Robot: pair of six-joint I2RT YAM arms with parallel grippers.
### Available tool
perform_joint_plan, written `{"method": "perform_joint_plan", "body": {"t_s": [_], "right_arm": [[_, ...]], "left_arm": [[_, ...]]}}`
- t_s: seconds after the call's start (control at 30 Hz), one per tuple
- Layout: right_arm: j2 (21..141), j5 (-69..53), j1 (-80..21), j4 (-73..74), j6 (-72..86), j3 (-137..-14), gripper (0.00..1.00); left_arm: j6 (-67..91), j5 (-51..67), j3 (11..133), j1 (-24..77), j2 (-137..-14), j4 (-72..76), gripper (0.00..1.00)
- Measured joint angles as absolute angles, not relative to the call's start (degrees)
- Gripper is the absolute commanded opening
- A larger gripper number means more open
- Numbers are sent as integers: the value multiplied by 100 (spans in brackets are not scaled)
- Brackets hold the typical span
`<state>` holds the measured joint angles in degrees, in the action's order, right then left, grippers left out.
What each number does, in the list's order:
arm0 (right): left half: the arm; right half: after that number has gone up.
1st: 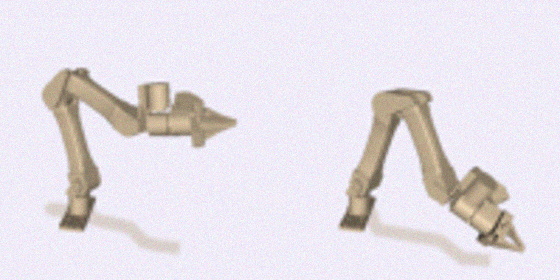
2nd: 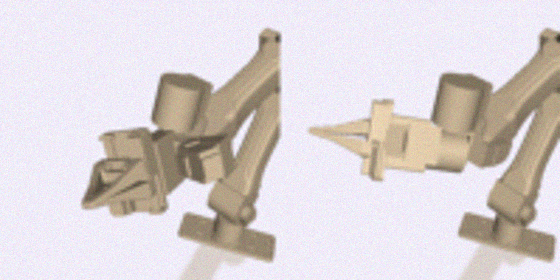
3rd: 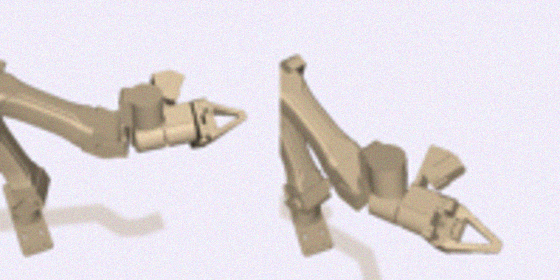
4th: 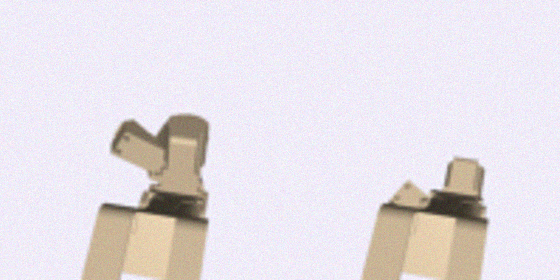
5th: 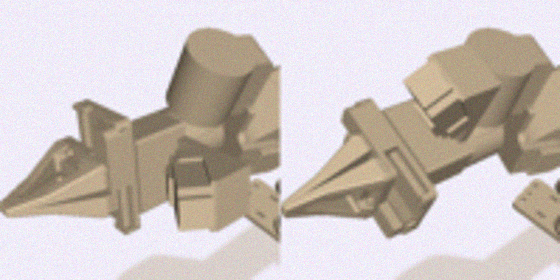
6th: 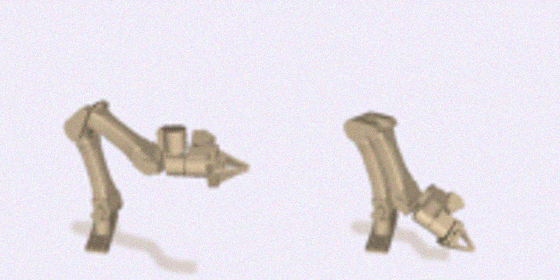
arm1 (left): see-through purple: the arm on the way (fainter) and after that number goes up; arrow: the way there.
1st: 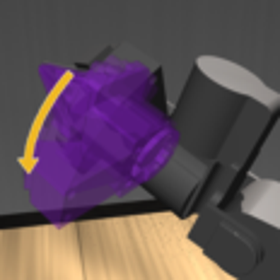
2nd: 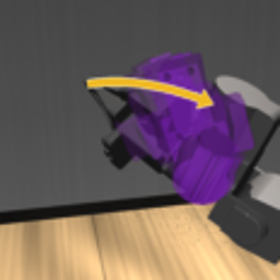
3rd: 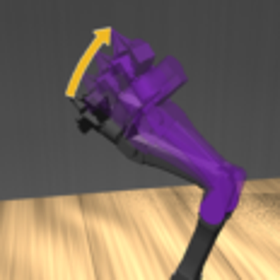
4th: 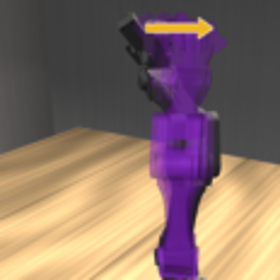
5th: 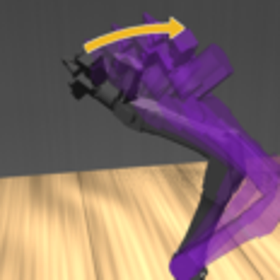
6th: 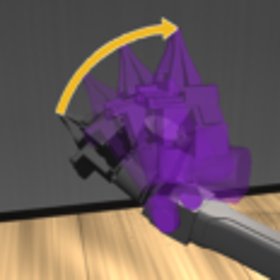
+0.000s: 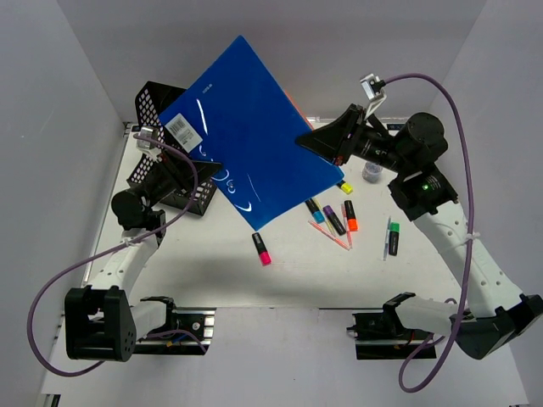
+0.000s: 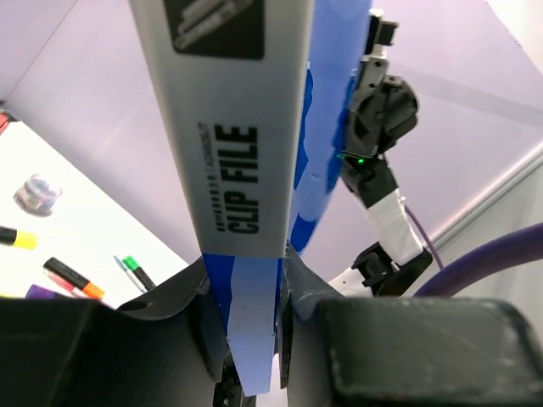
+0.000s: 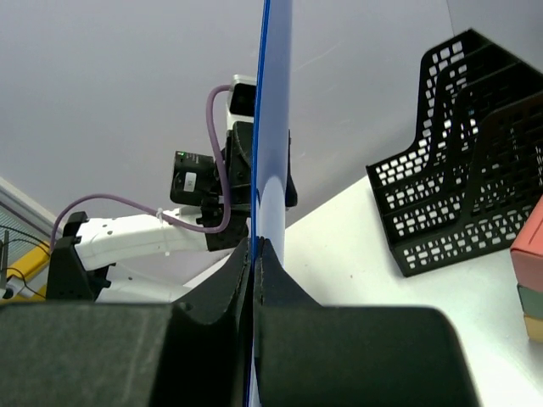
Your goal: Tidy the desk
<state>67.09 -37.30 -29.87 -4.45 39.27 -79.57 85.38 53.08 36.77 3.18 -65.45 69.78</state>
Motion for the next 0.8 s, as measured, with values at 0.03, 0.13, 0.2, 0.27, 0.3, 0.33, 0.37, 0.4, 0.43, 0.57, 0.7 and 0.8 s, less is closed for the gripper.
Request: {"method": "perform_joint_plan", "body": {"t_s": [0.03,0.13,0.2,0.27,0.3,0.33,0.37,0.4,0.43,0.57,0.7,0.8], "right_arm": [[6709,-3763,-2958,-537,3953,-7931,0],[6681,-3806,-2884,-755,3970,-7854,27],[6665,-3815,-2862,-836,3938,-7800,46],[6661,-3822,-2862,-862,3819,-7728,71],[6663,-3800,-2869,-829,3708,-7679,76],[6665,-3785,-2875,-781,3636,-7636,81],[6663,-3745,-2875,-716,3516,-7596,86],[6661,-3686,-2875,-620,3424,-7579,88],[6652,-3599,-2869,-543,3280,-7550,89],[6493,-3183,-2814,-178,2788,-7478,89],[6213,-2698,-2729,139,2346,-7397,89],[6016,-2241,-2644,248,2108,-7260,89]], "left_arm": [[8578,5315,3723,309,-6545,7011,0],[8652,5332,3876,305,-6571,7063,0],[8689,5365,3977,309,-6613,7074,0],[8705,5428,4045,316,-6639,7041,0],[8685,5485,4084,318,-6639,6995,0],[8635,5537,4132,318,-6643,6936,0],[8521,5605,4213,318,-6641,6748,0],[8315,5673,4335,318,-6646,6495,0],[8049,5758,4534,318,-6674,6114,0],[6938,5902,5408,331,-6831,4633,0],[5682,5780,6257,322,-6908,2985,0],[4602,5172,6993,340,-6890,1597,0]]}}
